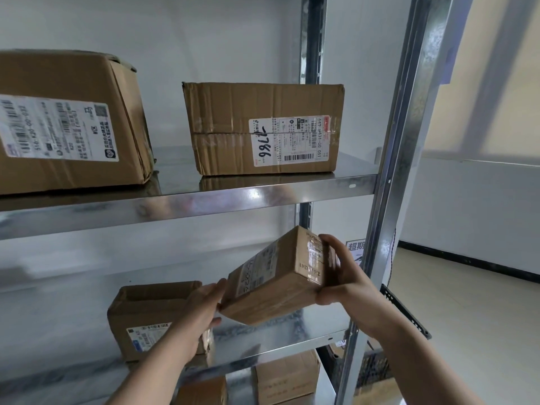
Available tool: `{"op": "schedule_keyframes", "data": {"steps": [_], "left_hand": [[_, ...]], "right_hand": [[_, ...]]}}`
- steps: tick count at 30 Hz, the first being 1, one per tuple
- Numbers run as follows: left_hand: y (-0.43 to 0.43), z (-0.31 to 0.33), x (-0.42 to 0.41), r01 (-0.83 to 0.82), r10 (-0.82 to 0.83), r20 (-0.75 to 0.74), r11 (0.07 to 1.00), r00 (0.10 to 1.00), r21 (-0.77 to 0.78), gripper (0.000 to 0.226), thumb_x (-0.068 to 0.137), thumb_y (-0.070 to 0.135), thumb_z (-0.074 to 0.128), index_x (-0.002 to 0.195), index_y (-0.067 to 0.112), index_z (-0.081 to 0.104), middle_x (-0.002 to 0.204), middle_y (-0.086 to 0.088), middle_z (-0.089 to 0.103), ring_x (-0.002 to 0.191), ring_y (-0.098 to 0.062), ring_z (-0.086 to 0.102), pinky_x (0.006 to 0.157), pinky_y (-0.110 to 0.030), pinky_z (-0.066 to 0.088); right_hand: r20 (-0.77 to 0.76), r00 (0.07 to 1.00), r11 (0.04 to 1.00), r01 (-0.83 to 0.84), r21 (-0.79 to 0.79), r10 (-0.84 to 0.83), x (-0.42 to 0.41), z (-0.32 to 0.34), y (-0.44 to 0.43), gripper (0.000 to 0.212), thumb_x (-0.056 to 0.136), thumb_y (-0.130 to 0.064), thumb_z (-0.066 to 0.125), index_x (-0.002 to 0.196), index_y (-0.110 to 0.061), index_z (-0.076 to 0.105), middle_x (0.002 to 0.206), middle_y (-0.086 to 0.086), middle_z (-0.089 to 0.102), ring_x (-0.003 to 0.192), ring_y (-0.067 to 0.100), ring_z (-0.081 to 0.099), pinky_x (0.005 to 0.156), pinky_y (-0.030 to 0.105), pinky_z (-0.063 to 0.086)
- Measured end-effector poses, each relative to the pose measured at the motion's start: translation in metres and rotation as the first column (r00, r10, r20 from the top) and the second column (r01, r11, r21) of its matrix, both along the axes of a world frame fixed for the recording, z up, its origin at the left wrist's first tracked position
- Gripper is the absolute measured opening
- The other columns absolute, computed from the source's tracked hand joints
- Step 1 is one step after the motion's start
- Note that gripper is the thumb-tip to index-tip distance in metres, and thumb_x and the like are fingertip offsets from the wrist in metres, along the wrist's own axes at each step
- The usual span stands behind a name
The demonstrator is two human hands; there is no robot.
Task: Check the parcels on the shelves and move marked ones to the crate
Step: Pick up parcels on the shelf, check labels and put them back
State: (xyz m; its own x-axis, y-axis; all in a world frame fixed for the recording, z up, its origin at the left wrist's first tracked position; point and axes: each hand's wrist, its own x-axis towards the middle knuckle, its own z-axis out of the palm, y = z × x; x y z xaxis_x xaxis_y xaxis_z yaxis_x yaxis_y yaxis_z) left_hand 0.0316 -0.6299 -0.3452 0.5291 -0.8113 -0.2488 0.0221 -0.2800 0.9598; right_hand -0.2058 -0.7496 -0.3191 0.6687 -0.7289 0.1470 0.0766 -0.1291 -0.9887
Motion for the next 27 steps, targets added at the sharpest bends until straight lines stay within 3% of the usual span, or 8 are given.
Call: {"op": "schedule_keyframes", "data": {"steps": [4, 7, 10, 13, 17, 21, 23, 27], "left_hand": [[-0.005, 0.003, 0.002, -0.115, 0.114, 0.035, 0.993, 0.993, 0.017, 0.031, 0.103, 0.043, 0.046, 0.088, 0.018, 0.055, 0.089, -0.003, 0.056, 0.076, -0.018, 0.054, 0.078, -0.036, 0.045], [-0.007, 0.001, 0.009, -0.204, 0.199, 0.097, 0.977, 0.975, 0.054, 0.044, 0.102, 0.050, 0.045, 0.095, 0.011, 0.063, 0.094, -0.014, 0.068, 0.087, -0.031, 0.066, 0.090, -0.047, 0.054], [-0.006, -0.002, 0.013, -0.235, 0.236, -0.095, 0.972, 0.967, 0.023, 0.045, 0.095, 0.055, 0.056, 0.111, 0.014, 0.061, 0.105, -0.016, 0.068, 0.097, -0.036, 0.068, 0.079, -0.052, 0.061], [-0.005, -0.007, 0.021, -0.222, 0.194, -0.264, 0.972, 0.945, -0.082, 0.041, 0.092, 0.042, 0.066, 0.121, 0.013, 0.061, 0.113, -0.019, 0.069, 0.099, -0.040, 0.070, 0.068, -0.053, 0.063], [-0.005, -0.005, 0.023, -0.326, 0.266, -0.284, 0.926, 0.921, -0.189, 0.036, 0.090, 0.029, 0.070, 0.121, 0.012, 0.061, 0.109, -0.019, 0.071, 0.096, -0.038, 0.071, 0.071, -0.053, 0.062], [-0.008, 0.002, 0.017, -0.356, 0.295, -0.245, 0.897, 0.924, -0.263, 0.032, 0.091, 0.026, 0.069, 0.120, 0.014, 0.061, 0.110, -0.017, 0.071, 0.098, -0.034, 0.070, 0.086, -0.056, 0.058], [-0.008, 0.004, 0.015, -0.375, 0.316, -0.231, 0.880, 0.920, -0.292, 0.031, 0.093, 0.023, 0.067, 0.122, 0.015, 0.061, 0.110, -0.015, 0.071, 0.099, -0.032, 0.070, 0.088, -0.055, 0.057], [-0.011, 0.003, 0.011, -0.370, 0.320, -0.197, 0.868, 0.927, -0.332, 0.033, 0.096, 0.020, 0.064, 0.127, 0.014, 0.058, 0.110, -0.010, 0.072, 0.097, -0.024, 0.071, 0.089, -0.051, 0.058]], "right_hand": [[0.064, 0.997, 0.997, -0.047, 0.059, 0.043, -0.004, -0.006, -0.004, 0.101, 0.051, 0.014, 0.057, 0.143, -0.027, 0.044, 0.112, 0.014, 0.062, 0.089, 0.022, 0.062, 0.061, 0.029, 0.044], [0.192, 0.980, 0.986, -0.087, 0.141, 0.059, -0.007, -0.010, -0.006, 0.097, 0.052, 0.017, 0.053, 0.141, -0.021, 0.048, 0.116, 0.010, 0.062, 0.102, 0.027, 0.060, 0.074, 0.038, 0.045], [0.281, 0.958, 0.974, -0.117, 0.196, 0.058, -0.009, -0.012, -0.008, 0.097, 0.052, 0.020, 0.052, 0.141, -0.020, 0.051, 0.122, 0.012, 0.058, 0.111, 0.031, 0.055, 0.084, 0.041, 0.047], [0.184, 0.981, 0.980, -0.089, 0.178, 0.056, -0.008, -0.016, -0.010, 0.106, 0.056, 0.019, 0.053, 0.149, -0.031, 0.044, 0.135, 0.012, 0.059, 0.112, 0.030, 0.060, 0.085, 0.037, 0.047], [-0.076, 0.997, 0.997, 0.001, 0.074, 0.005, -0.005, -0.020, -0.011, 0.119, 0.058, 0.005, 0.062, 0.154, -0.053, 0.024, 0.148, -0.002, 0.046, 0.120, 0.026, 0.058, 0.081, 0.026, 0.051], [-0.152, 0.988, 1.000, -0.017, 0.012, 0.019, 0.001, -0.014, -0.008, 0.118, 0.062, -0.005, 0.071, 0.159, -0.044, 0.016, 0.147, 0.000, 0.039, 0.122, 0.019, 0.055, 0.081, 0.023, 0.055], [-0.135, 0.988, 0.997, -0.080, -0.012, 0.078, 0.002, -0.010, -0.006, 0.103, 0.068, -0.006, 0.077, 0.153, -0.037, 0.028, 0.142, 0.006, 0.050, 0.117, 0.011, 0.061, 0.082, 0.018, 0.054], [-0.144, 0.981, 0.992, -0.125, 0.032, 0.128, 0.002, -0.008, -0.004, 0.087, 0.072, -0.032, 0.081, 0.146, -0.030, 0.035, 0.126, -0.011, 0.070, 0.113, 0.000, 0.067, 0.084, 0.010, 0.052]]}}
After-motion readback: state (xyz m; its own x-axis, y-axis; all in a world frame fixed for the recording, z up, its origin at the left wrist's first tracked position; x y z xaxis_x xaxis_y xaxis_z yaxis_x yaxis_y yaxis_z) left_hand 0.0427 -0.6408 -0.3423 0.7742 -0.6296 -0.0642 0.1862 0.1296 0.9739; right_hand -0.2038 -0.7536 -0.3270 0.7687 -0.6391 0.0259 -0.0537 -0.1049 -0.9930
